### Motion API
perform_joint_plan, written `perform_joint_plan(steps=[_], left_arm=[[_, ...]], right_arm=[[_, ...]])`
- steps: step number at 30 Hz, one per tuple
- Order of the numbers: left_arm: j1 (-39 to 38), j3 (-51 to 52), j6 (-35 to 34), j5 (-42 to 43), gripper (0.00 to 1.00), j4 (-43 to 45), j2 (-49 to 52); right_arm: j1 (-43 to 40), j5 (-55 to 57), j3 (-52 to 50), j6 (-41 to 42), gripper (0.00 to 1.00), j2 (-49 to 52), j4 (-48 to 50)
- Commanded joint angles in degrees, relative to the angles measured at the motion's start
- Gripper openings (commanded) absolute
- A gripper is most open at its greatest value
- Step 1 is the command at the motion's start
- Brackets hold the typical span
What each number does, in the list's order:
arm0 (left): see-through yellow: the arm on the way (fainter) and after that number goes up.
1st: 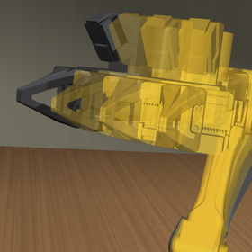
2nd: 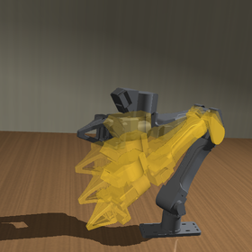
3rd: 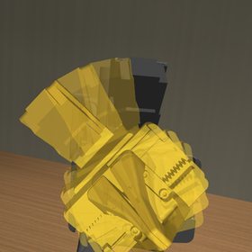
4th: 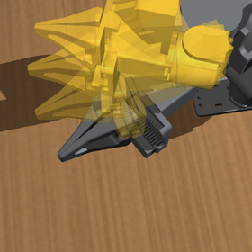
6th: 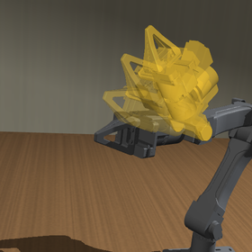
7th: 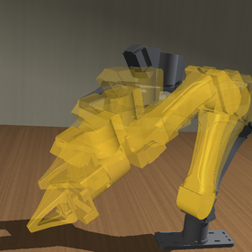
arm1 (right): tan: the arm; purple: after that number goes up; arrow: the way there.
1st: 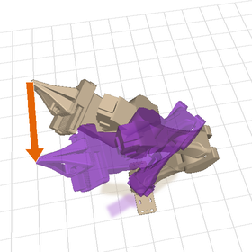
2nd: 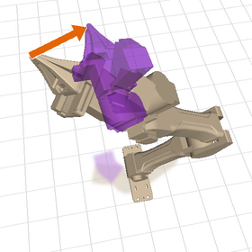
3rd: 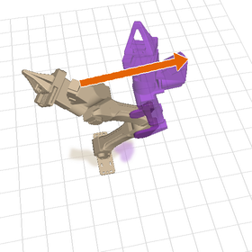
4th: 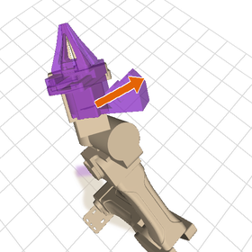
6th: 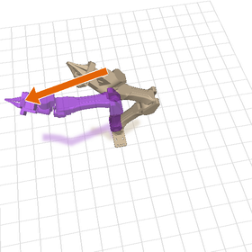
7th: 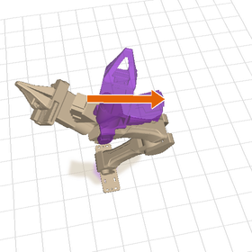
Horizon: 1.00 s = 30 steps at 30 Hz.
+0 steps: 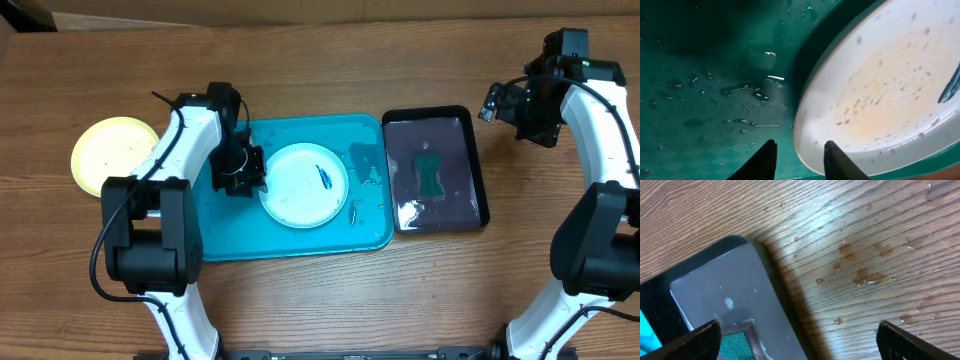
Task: Clean dirty plates on tray and stack at the side
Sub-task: 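Lower right gripper into the black tray and grasp the green sponge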
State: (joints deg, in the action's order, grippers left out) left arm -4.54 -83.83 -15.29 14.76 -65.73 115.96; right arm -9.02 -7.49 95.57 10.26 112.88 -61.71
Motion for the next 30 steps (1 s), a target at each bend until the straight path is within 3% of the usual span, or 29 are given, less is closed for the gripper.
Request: perform_joint_plan(steps=[1, 4, 10, 14, 16, 22, 30], left_arm=[[-0.98, 0.63, -0.59, -0.35, 0.31, 0.87, -0.46], [-1.18, 0.66, -0.59, -0.35, 0.31, 1.05, -0.46], [-1.29, 1.20, -0.55, -0.39, 0.31, 1.18, -0.46], [-1.55, 1.25, -0.59, -0.35, 0.31, 1.46, -0.46], [-1.55, 1.25, -0.59, -0.35, 0.32, 1.53, -0.46], [-1.55, 1.25, -0.59, -0.35, 0.32, 1.49, -0.46], [-1.57, 1.25, -0.59, -0.35, 0.33, 1.46, -0.46]], right_arm=[[-0.07, -0.07, 0.83, 0.02, 1.00, -0.90, 0.13], [-0.04, -0.63, 0.83, 0.50, 1.00, -0.90, 2.45], [-0.02, -20.65, 0.83, 0.98, 1.00, -0.92, -0.11], [0.98, -28.22, 0.83, -4.96, 0.79, -0.92, -6.16], [2.27, -28.15, 0.81, -7.78, 0.76, -0.92, -8.92], [8.61, -12.72, 0.31, -11.78, 0.73, -0.90, -15.02], [17.16, 3.04, -6.71, -5.07, 0.73, -0.90, -10.88]])
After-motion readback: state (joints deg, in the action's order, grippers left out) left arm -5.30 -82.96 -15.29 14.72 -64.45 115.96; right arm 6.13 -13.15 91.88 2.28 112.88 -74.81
